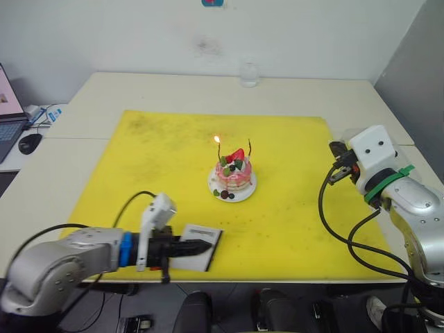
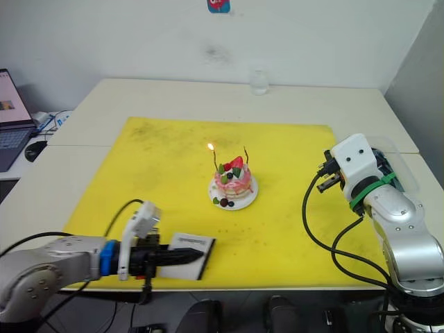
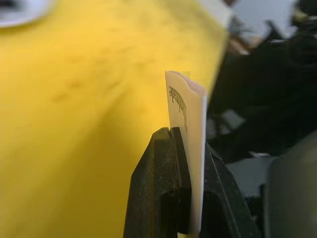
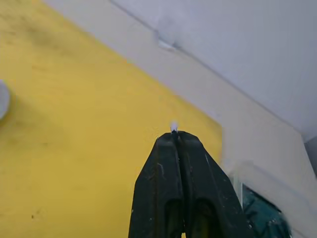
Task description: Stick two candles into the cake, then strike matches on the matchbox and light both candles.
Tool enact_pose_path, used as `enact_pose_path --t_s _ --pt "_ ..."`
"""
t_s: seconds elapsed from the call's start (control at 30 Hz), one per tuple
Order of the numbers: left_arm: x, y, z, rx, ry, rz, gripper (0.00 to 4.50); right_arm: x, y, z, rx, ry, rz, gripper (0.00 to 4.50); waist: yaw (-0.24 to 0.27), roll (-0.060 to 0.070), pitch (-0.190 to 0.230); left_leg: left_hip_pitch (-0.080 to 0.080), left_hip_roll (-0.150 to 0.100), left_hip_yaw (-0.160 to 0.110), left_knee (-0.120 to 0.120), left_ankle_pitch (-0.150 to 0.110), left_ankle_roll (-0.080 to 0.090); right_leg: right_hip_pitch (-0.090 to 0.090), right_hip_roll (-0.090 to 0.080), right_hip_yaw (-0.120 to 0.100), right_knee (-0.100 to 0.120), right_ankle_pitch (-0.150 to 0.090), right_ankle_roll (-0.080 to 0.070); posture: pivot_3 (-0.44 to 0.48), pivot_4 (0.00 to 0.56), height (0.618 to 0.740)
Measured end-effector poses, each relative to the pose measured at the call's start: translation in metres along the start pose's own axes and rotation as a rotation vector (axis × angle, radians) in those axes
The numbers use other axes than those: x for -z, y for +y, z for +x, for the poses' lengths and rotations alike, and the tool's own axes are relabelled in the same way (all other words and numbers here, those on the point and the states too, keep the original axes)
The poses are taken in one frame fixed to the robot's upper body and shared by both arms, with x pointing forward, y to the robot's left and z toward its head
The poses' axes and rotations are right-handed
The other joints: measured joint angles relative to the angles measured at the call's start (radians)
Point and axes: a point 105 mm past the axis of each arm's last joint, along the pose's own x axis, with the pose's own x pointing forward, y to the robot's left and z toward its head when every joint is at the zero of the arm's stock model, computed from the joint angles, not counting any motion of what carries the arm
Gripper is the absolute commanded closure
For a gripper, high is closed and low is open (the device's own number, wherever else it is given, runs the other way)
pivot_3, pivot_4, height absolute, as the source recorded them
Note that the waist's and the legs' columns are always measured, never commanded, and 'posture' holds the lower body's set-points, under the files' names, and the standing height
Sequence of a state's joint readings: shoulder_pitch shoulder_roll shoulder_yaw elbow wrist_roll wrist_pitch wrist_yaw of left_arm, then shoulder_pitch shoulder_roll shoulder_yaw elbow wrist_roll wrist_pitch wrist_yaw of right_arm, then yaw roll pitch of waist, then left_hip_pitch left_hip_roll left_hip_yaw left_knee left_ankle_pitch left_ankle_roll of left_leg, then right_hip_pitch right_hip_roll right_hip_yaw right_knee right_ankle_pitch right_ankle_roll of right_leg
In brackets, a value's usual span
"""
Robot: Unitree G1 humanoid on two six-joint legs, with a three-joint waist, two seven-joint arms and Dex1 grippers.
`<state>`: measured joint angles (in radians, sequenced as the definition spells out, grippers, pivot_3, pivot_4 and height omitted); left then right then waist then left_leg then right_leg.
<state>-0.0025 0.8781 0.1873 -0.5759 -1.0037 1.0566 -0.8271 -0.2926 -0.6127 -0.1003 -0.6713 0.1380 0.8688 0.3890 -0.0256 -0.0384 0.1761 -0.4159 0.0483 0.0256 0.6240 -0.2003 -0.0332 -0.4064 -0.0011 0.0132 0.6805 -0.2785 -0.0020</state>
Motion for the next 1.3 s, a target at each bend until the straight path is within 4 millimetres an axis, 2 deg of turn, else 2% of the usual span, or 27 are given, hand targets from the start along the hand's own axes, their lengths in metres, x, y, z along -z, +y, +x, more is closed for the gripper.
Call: enact_pose_path --t_s 0.07,0.17,0.33,0.57,0.7,0.9,1.03,1.17,1.3 --pt "-0.004 -0.003 0.003 0.016 -0.038 0.001 4.5 -0.002 0.021 0.004 -0.073 -0.014 0.045 4.49 0.002 0.001 0.001 0.0 0.0 0.0 0.0 0.0 0.0 0.0 -0.001 0.0 0.0 0.0 0.0 0.0 0.15 0.74" --pt "-0.013 -0.007 0.014 0.05 -0.112 -0.006 4.5 -0.007 0.034 0.004 -0.131 -0.035 0.053 4.49 0.002 0.001 0.001 -0.002 -0.001 0.001 0.003 0.0 0.0 0.0 -0.002 0.002 -0.001 0.002 0.003 0.0 0.15 0.74" --pt "-0.014 -0.01 0.02 0.066 -0.116 -0.022 4.5 -0.009 0.037 0.004 -0.15 -0.047 0.046 4.49 -0.001 0.0 0.001 -0.002 -0.001 0.002 0.004 0.0 0.0 0.0 -0.001 0.003 -0.001 0.003 0.005 0.0 0.15 0.74" --pt "-0.019 -0.003 0.023 0.076 -0.141 -0.045 4.5 -0.015 0.041 0.003 -0.192 -0.08 0.047 4.49 -0.001 0.0 0.001 -0.001 -0.001 0.001 0.003 0.0 0.0 0.0 0.0 0.002 0.0 0.003 0.004 0.0 0.15 0.74" --pt "-0.022 -0.002 0.03 0.106 -0.159 -0.064 4.5 -0.021 0.05 0.0 -0.248 -0.121 0.103 4.49 -0.001 0.0 0.001 -0.002 -0.001 0.001 0.003 0.0 0.0 0.0 0.0 0.003 -0.001 0.003 0.004 0.0 0.15 0.74" --pt "-0.029 -0.003 0.039 0.144 -0.186 -0.074 4.5 -0.034 0.062 -0.011 -0.343 -0.18 0.16 4.49 -0.001 0.0 0.001 -0.002 -0.001 0.0 0.003 0.0 0.0 0.0 0.0 0.002 0.0 0.003 0.004 0.0 0.15 0.74" --pt "-0.043 -0.002 0.048 0.177 -0.235 -0.111 4.5 -0.039 0.075 -0.026 -0.461 -0.21 0.167 4.49 0.003 0.0 0.001 -0.002 -0.001 0.0 0.004 0.0 0.0 0.001 0.0 0.002 0.0 0.003 0.005 0.0 0.15 0.74" --pt "-0.053 -0.004 0.055 0.223 -0.244 -0.165 4.5 -0.046 0.089 -0.042 -0.59 -0.238 0.138 4.49 -0.001 0.0 0.001 -0.002 -0.001 0.0 0.004 0.0 0.0 0.001 0.0 0.002 0.0 0.003 0.005 0.0 0.15 0.74" --pt "-0.056 -0.005 0.056 0.252 -0.228 -0.203 4.5 -0.047 0.093 -0.049 -0.653 -0.243 0.071 4.49 -0.003 0.0 0.001 -0.001 -0.002 0.0 0.004 0.0 0.0 0.001 0.001 0.002 0.0 0.003 0.005 0.0 0.15 0.74"
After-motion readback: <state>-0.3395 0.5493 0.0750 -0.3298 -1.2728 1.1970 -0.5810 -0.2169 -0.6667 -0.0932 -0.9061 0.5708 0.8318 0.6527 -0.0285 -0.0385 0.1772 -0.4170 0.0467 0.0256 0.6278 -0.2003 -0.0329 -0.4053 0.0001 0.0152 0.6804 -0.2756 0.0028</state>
